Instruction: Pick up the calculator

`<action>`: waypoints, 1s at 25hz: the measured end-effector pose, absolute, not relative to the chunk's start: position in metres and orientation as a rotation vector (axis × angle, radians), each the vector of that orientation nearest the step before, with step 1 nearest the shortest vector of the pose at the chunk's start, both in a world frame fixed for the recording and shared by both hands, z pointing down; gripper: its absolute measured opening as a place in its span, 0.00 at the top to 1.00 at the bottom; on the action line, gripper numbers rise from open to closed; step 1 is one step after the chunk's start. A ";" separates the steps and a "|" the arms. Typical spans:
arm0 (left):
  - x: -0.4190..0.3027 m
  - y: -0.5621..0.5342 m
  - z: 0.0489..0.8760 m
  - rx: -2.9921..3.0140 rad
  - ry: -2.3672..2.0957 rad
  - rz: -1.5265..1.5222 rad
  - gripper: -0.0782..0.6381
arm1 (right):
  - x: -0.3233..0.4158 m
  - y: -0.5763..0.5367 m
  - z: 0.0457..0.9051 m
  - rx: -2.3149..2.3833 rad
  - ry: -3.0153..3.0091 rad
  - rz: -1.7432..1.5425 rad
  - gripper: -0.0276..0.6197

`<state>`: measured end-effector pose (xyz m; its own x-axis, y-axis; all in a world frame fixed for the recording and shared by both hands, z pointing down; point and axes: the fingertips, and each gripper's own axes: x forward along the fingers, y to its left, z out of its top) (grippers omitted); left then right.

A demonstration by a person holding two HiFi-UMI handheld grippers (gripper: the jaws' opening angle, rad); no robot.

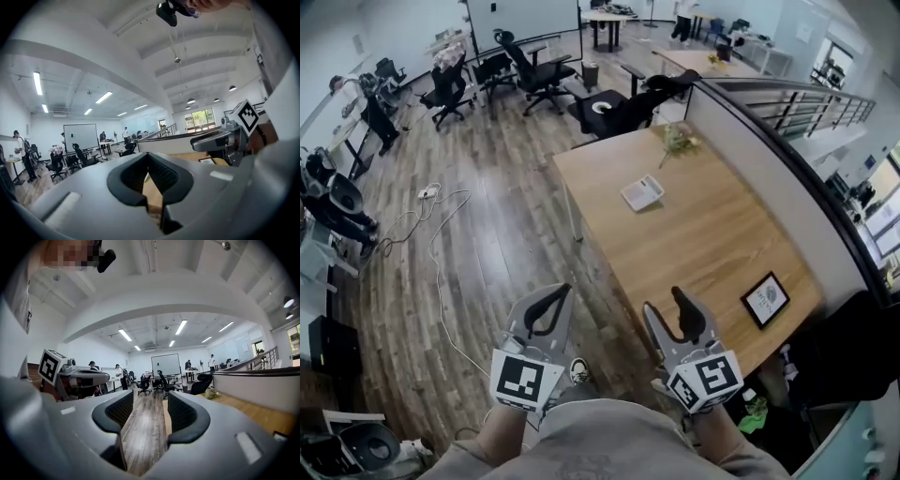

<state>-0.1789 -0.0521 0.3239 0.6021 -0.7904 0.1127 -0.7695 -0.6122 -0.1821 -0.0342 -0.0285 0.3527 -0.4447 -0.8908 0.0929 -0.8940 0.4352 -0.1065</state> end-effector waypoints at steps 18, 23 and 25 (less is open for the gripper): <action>-0.253 -0.215 0.338 -2.822 1.105 -0.302 0.89 | -0.061 -0.178 0.375 1.887 -2.398 0.286 0.63; -0.236 -0.255 0.351 -2.850 1.041 -0.339 0.89 | -0.042 -0.211 0.390 1.933 -2.354 0.339 0.63; -0.226 -0.273 0.355 -2.858 1.012 -0.355 0.89 | -0.033 -0.228 0.398 1.949 -2.339 0.365 0.63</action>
